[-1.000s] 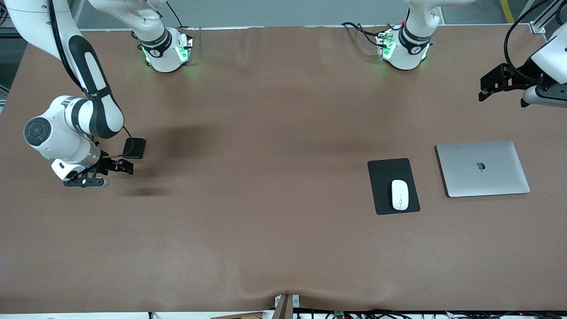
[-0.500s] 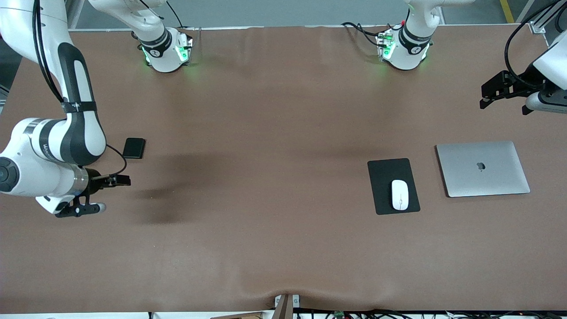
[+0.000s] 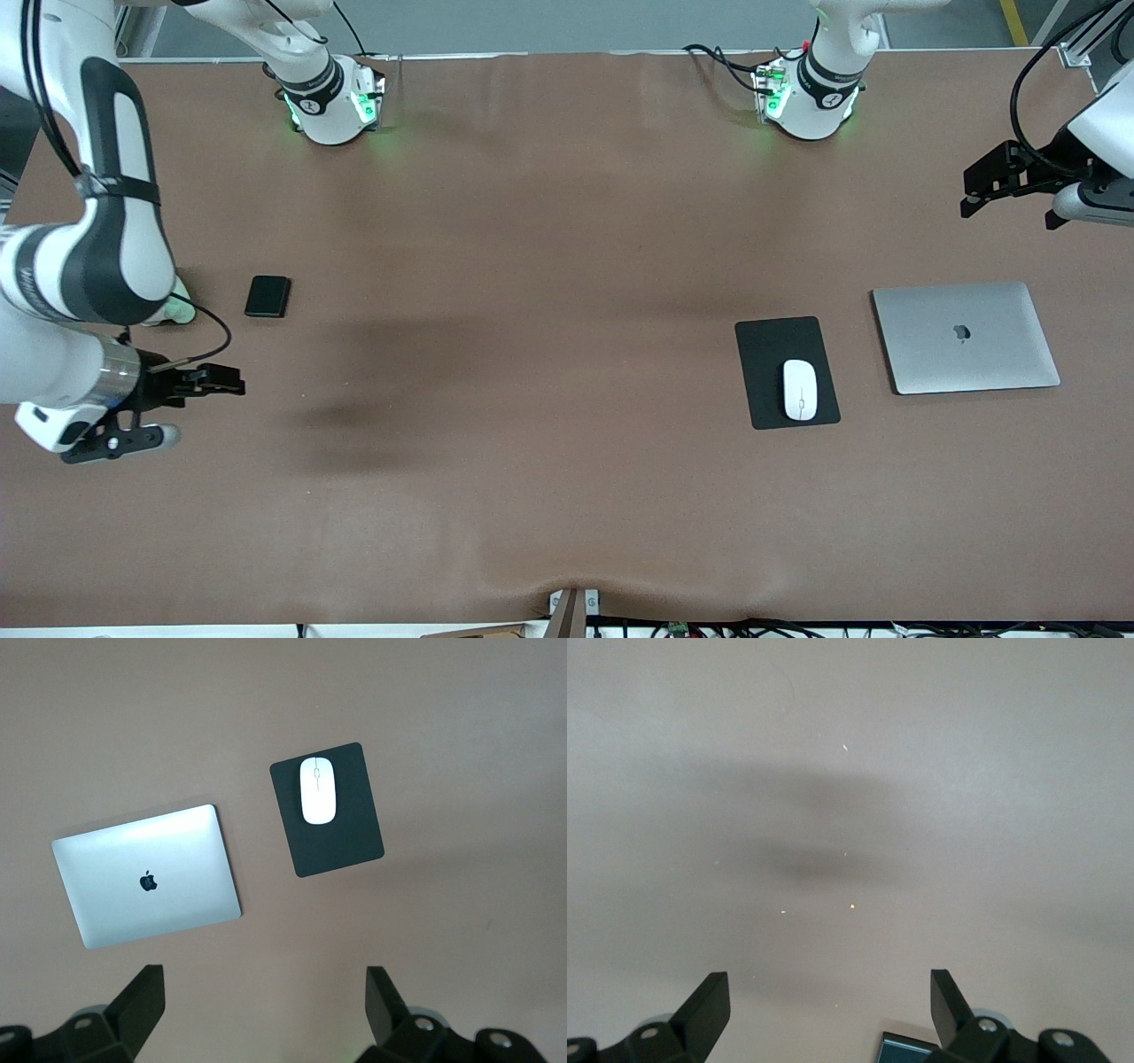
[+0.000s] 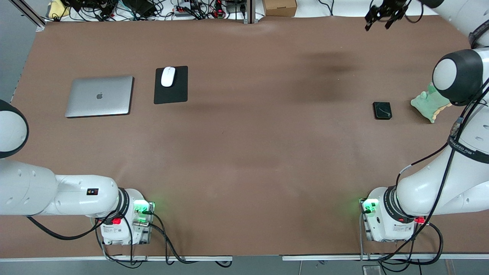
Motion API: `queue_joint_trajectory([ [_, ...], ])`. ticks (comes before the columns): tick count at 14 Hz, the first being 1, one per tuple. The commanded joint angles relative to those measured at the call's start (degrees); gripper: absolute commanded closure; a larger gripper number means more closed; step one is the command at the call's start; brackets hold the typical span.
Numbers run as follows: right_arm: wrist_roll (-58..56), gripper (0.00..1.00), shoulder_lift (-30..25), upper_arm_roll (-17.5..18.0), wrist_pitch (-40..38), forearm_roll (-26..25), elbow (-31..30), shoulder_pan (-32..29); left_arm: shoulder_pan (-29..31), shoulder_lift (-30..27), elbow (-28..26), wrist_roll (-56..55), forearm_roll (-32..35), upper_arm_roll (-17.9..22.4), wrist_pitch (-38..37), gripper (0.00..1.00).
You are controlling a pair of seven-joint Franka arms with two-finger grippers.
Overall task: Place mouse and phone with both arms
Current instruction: 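Open the right gripper to release the phone and withdraw the right arm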
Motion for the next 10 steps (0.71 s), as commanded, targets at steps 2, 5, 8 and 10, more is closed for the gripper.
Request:
queue_joint_trajectory([
  [2, -0.6, 0.0, -5.0, 2.5, -4.8, -0.3, 5.7, -1.9, 0.3, 0.4, 0.8, 0.6, -0.8, 0.0, 0.0, 0.0],
  [5, -0.6, 0.0, -8.1, 1.7, -12.3, 2.8, 5.8, -3.1, 0.3, 0.4, 0.7, 0.6, -0.7, 0.0, 0.0, 0.0],
  [8, 0.0, 0.0, -12.8, 1.5, -16.9, 1.8, 5.7, -3.0, 0.3, 0.4, 0.7, 0.5, -0.7, 0.0, 0.0, 0.0],
  [10, 0.6, 0.0, -14.5, 1.4, -22.2, 0.1, 5.6, -2.8, 0.3, 0.3, 0.7, 0.4, -0.7, 0.1, -0.1, 0.0],
])
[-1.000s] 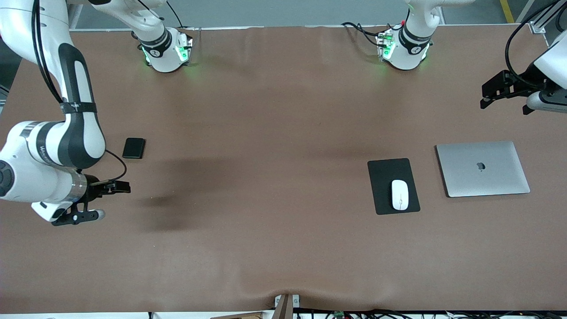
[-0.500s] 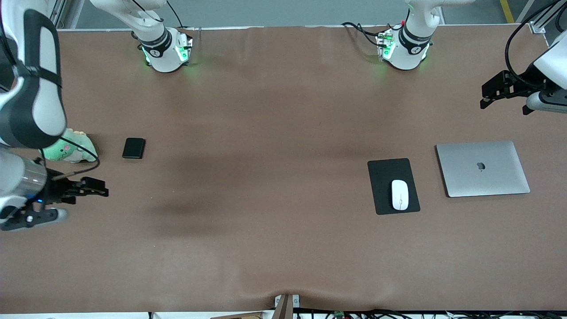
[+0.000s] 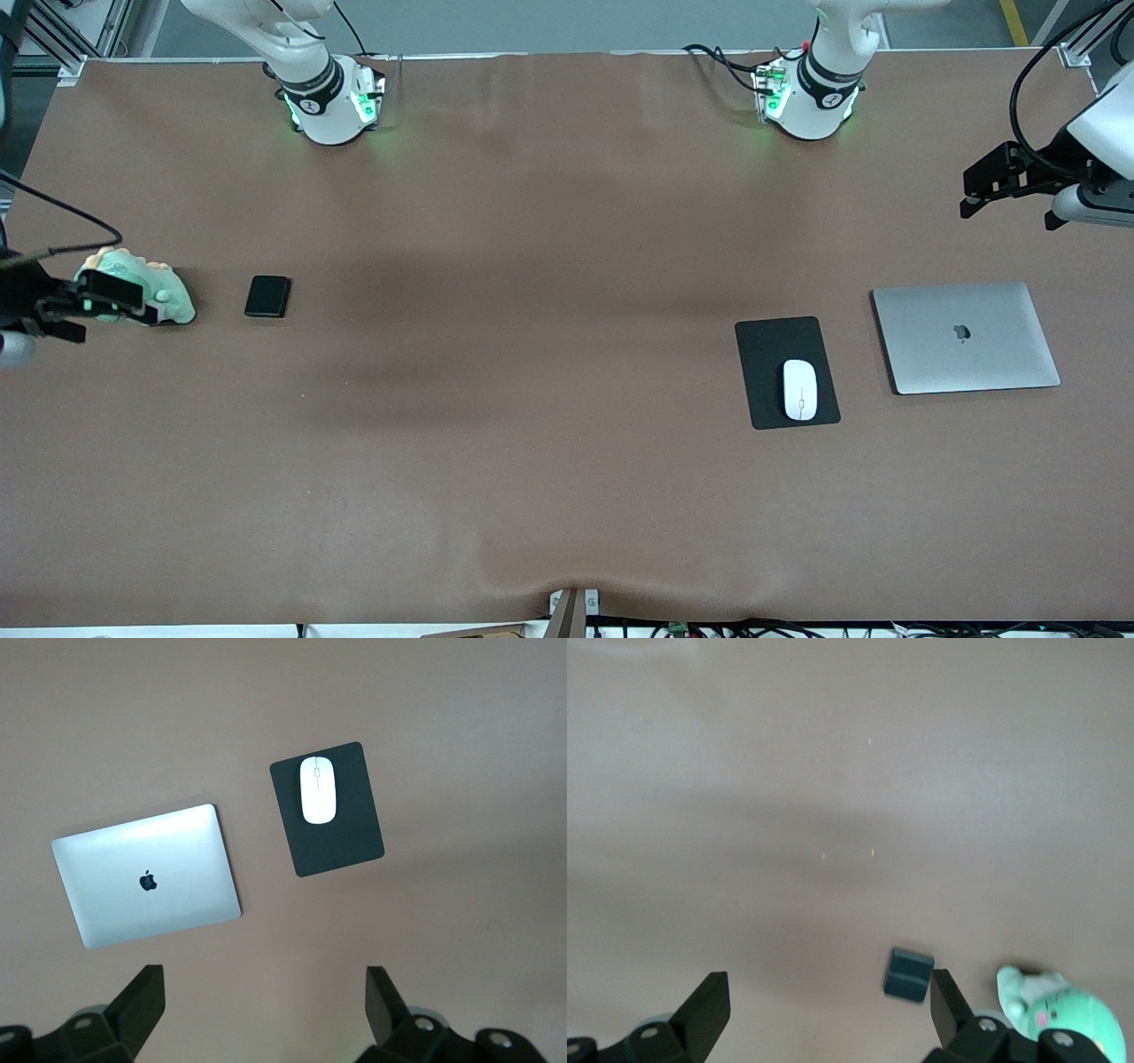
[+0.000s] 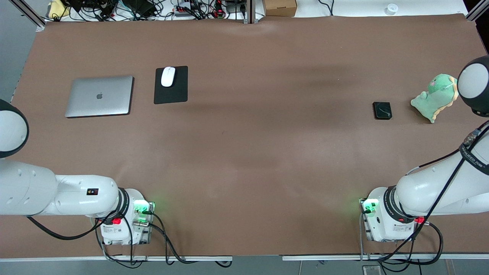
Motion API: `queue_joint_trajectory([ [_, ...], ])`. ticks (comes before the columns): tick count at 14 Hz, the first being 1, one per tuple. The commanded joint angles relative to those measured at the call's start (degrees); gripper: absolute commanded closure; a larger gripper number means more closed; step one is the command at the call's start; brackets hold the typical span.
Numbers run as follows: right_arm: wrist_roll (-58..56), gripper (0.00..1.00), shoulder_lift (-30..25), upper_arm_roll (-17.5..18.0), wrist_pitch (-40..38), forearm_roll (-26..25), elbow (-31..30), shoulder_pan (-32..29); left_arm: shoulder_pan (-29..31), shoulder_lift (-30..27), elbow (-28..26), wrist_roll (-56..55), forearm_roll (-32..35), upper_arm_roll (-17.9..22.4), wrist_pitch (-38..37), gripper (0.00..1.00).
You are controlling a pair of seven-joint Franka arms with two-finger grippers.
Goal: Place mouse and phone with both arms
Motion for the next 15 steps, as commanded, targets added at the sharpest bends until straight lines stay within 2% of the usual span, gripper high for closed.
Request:
queue_joint_trajectory([
  [1, 1.3, 0.0, -4.3, 0.2, -4.2, -1.3, -1.3, -0.4, 0.3, 0.3, 0.7, -0.1, -0.7, 0.1, -0.1, 0.0],
  [5, 6.7, 0.0, -10.4, -0.4, -7.5, -2.6, -6.2, -0.3, 0.3, 0.3, 0.7, -0.9, -0.7, 0.1, -0.1, 0.0],
  [10, 9.7, 0.0, -19.5, -0.6, -5.6, -4.0, -19.3, -0.5, 0.3, 0.1, 0.8, -2.1, -0.7, 0.2, -0.6, 0.0],
  [11, 9.7, 0.0, -20.8, -0.4, -4.6, -5.6, -21.1, -0.3, 0.5, -0.1, 0.8, -2.2, -0.7, 0.2, -0.8, 0.0],
  [15, 9.7, 0.0, -21.1, -0.2, -4.0, -9.9, -22.8, -0.3, 0.5, -0.1, 0.9, -3.3, -0.7, 0.3, -2.5, 0.0],
])
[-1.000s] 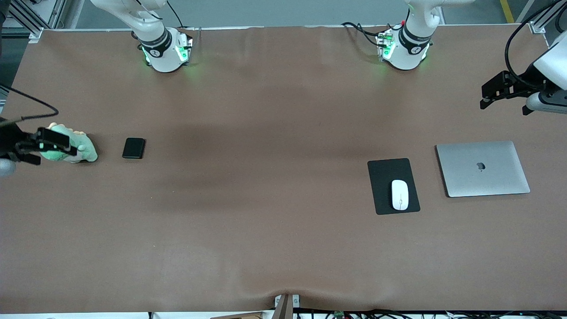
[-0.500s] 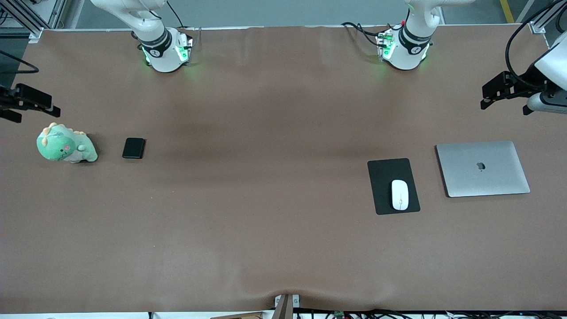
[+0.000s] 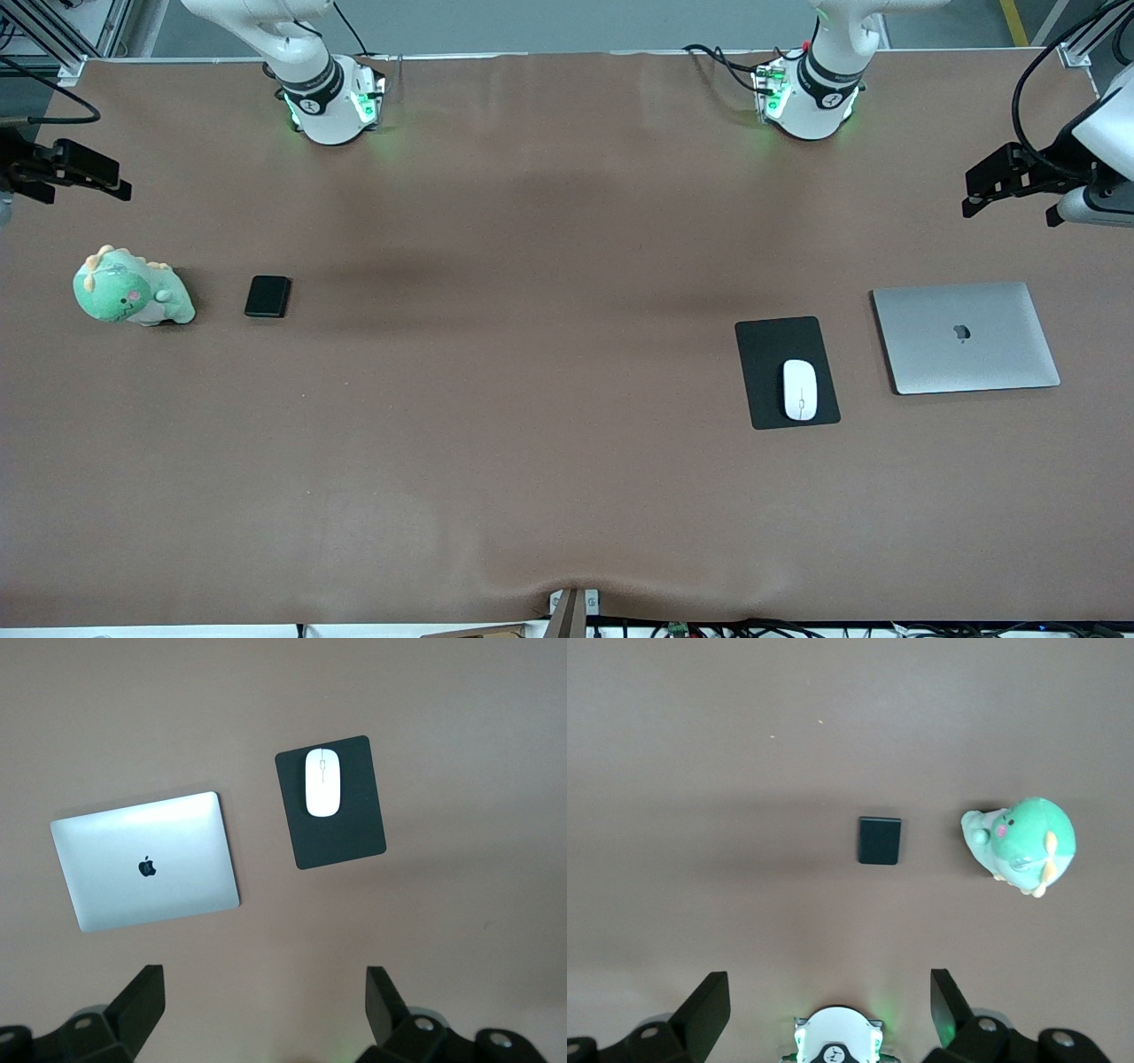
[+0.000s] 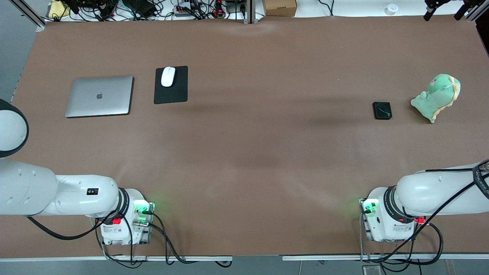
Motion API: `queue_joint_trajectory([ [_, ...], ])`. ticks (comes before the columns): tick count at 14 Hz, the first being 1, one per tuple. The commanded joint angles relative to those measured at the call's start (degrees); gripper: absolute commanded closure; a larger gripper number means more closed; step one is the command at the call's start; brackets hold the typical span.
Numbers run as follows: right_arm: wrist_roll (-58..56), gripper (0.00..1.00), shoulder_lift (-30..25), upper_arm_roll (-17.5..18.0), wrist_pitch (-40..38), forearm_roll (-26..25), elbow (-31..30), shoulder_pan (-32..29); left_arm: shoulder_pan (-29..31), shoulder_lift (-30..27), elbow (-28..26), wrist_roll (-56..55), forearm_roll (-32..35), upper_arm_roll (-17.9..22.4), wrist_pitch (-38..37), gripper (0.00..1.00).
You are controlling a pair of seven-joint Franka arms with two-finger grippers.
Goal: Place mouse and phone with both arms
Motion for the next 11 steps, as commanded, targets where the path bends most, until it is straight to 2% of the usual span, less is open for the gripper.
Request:
queue_joint_trajectory([
  [1, 1.1, 0.0, -1.8, 0.5, 1.5, -2.0, -3.0, -0.3, 0.1, -0.1, 0.9, -1.0, -0.7, 0.2, -1.2, 0.0],
  [6, 1.1, 0.0, -1.6, 0.3, 3.0, -2.7, -2.4, -0.6, 0.1, 0.3, 1.1, -1.0, -0.1, 0.1, -0.7, 0.0],
  [11, 0.9, 0.0, -1.6, 0.1, 8.6, -1.7, -2.3, -1.1, -0.1, 1.0, 1.4, -2.2, -0.1, 0.1, -0.4, 0.0],
])
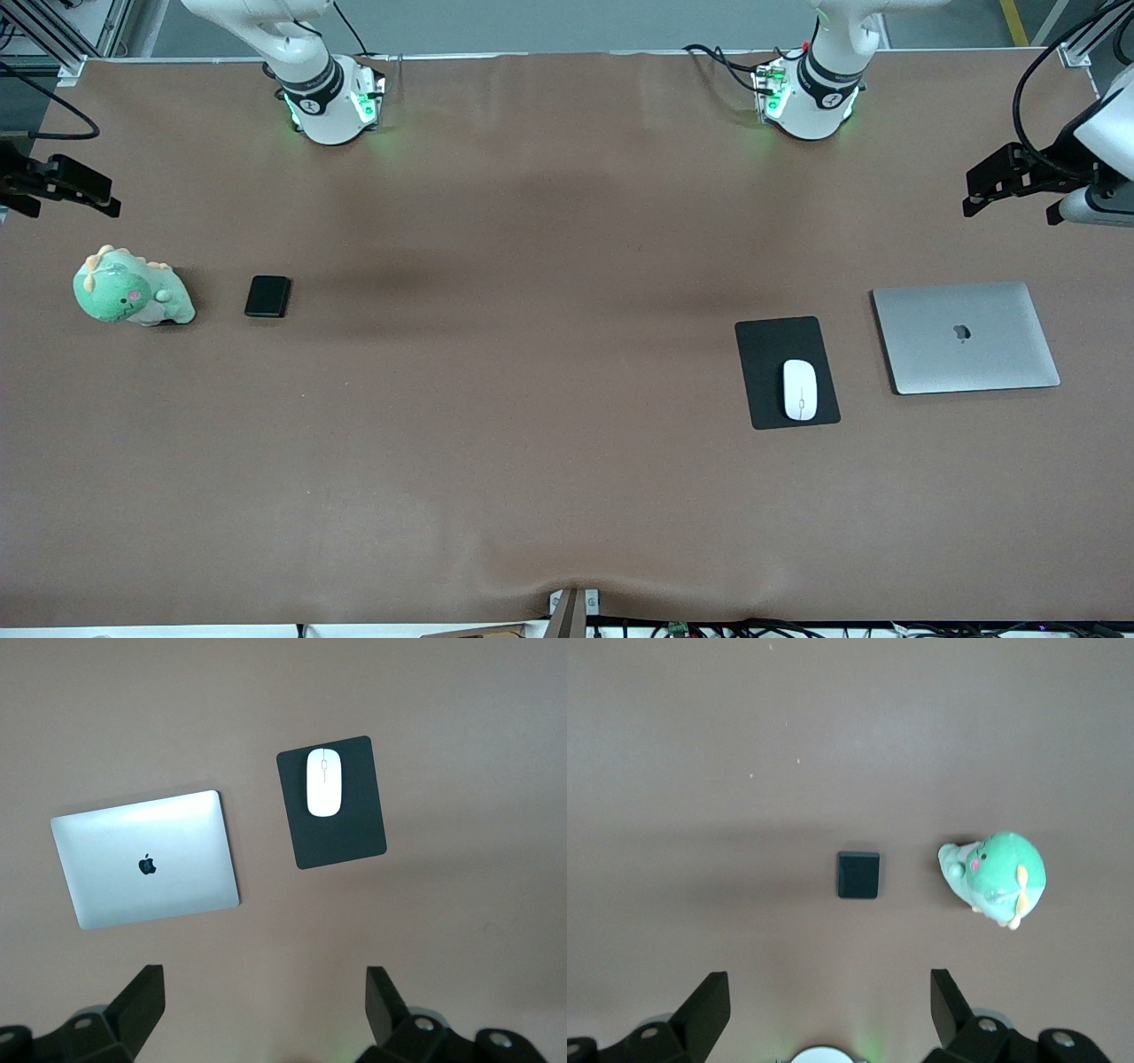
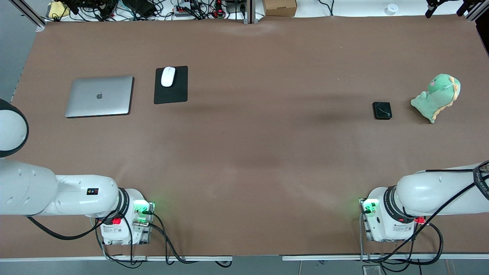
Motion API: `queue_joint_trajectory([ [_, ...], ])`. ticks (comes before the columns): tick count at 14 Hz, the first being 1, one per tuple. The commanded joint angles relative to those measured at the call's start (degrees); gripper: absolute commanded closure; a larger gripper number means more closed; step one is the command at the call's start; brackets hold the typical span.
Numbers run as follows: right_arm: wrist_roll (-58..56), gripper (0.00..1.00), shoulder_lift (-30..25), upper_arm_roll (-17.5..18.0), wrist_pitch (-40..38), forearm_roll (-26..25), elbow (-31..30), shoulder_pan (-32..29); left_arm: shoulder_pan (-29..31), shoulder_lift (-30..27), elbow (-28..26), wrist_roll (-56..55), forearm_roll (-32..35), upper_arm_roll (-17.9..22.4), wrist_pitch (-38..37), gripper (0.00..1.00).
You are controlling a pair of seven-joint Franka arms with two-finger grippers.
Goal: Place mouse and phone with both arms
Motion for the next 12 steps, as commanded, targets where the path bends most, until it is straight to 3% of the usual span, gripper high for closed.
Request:
queue_joint_trajectory([
  [1, 0.4, 0.0, -1.4, 0.4, 1.8, 0.0, -0.7, -1.0, -0.1, 1.0, 1.4, -1.2, -0.1, 0.1, -0.4, 0.0],
  [12, 0.3, 0.0, -1.6, 0.6, 1.2, 0.5, -0.3, -0.5, 0.1, 1.6, 2.1, -0.9, 0.0, 0.1, -0.3, 0.0],
])
